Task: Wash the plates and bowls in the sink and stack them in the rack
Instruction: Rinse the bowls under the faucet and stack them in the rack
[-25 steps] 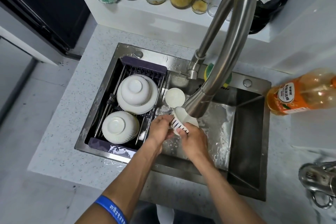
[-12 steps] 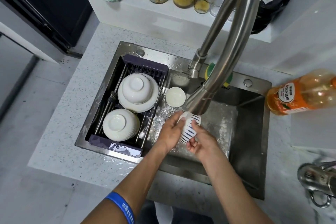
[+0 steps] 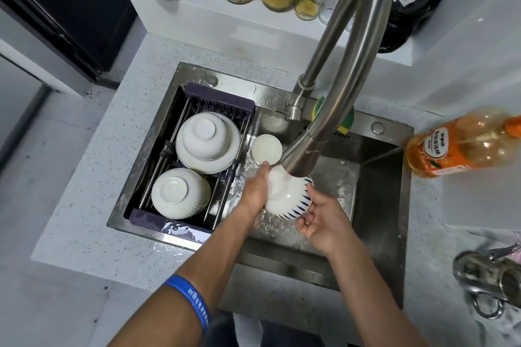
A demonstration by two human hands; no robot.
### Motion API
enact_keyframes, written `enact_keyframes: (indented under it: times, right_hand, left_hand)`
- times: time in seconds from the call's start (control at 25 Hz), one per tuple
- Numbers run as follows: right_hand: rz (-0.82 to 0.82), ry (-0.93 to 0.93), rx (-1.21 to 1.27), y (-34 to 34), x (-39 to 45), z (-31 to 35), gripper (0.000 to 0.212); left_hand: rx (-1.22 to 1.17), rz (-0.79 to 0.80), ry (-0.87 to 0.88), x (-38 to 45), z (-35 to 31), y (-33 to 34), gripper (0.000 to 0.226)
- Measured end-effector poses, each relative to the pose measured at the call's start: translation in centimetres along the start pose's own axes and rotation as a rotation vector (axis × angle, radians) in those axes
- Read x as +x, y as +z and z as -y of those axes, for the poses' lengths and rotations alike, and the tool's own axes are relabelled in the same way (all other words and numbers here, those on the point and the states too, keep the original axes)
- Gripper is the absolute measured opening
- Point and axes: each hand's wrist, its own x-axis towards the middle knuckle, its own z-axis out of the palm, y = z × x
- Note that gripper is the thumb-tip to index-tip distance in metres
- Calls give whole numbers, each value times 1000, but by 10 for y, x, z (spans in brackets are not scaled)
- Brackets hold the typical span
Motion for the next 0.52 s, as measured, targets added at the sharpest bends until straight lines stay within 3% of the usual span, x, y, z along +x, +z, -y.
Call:
enact_keyframes:
  times: [0.12,0.24,0.28,0.44,0.52]
  right_hand:
    - [-54,-98,-120,22,6,-5,21]
    - [-345,-426,-612,50,19,-17,29]
    - [-409,-492,-674,60,23,-20,31]
    - [-431,-486,-400,85,26,-20,17]
    - [-417,-506,-303,85,23,-21,20]
  left_hand:
    - [-136,-82,7,4,-3,-14,38]
    - [-143,-153,38,1,-4,-21,31]
    - [-174,-181,38,1,-2,-24,32]
    - [-234,-193,11,2,9,-29,39]
    - [-253,-153,21,-1,9,-24,33]
